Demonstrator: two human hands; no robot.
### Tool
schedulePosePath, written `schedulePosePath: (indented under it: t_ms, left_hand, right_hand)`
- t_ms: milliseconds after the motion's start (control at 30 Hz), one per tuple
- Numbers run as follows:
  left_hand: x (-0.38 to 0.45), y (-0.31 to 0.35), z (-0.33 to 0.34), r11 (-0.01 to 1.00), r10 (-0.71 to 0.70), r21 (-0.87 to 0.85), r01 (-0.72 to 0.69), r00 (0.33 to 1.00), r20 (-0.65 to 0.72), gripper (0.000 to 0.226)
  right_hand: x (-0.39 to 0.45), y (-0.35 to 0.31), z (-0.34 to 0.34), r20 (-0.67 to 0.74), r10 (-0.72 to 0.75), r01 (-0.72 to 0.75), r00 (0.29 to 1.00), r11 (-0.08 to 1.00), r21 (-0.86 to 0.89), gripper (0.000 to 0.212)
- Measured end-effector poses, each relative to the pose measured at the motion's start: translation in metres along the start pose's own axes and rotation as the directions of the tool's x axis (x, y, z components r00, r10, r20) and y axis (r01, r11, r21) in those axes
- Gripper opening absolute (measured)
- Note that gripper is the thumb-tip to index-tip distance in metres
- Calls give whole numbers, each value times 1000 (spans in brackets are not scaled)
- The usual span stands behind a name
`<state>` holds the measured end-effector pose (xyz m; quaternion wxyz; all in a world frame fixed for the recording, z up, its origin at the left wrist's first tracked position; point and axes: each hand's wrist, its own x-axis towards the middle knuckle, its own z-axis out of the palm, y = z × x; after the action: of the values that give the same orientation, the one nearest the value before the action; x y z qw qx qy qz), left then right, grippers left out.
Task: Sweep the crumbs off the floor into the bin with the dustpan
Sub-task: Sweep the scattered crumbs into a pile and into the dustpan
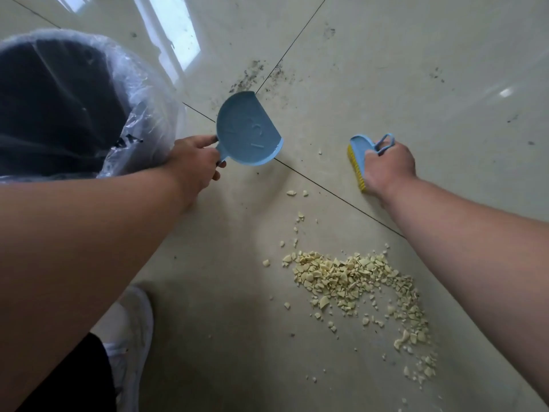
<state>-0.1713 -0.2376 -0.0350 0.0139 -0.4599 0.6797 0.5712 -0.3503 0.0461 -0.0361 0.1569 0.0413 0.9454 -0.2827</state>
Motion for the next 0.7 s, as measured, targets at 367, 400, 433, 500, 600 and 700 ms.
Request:
schedulePosePath:
  t_ms: [367,400,433,500,600,700]
  left_hand:
    - [2,4,-5,1000,-19,-10,19,1000,-11,49]
    - [1,5,-5,1000,-20,-1,20,1000,-16,49]
    - [-1,6,-5,1000,-20,12,21,1000,-19,49]
    - [-5,7,-7,999,-27,26,27,1000,-8,50]
    - [-13,8,-9,999,-28,40,27,999,25,47]
    - [-23,9,-12,997,-35,71,32,999,39,46]
  right_hand:
    - [-11,-41,31,261,-240,279,935,953,-122,22]
    - [-17,-40,31,300,-273,321,914,939,-122,21]
    - [-22,-38,32,340,-297,352,892,929,-113,22]
    - [-33,-33,35,420,-322,391,849,916,-88,21]
    - [-51,-20,36,505,-365,460,782,885,-72,17]
    - [-73,-9,31,577,-417,560,702,824,-85,25]
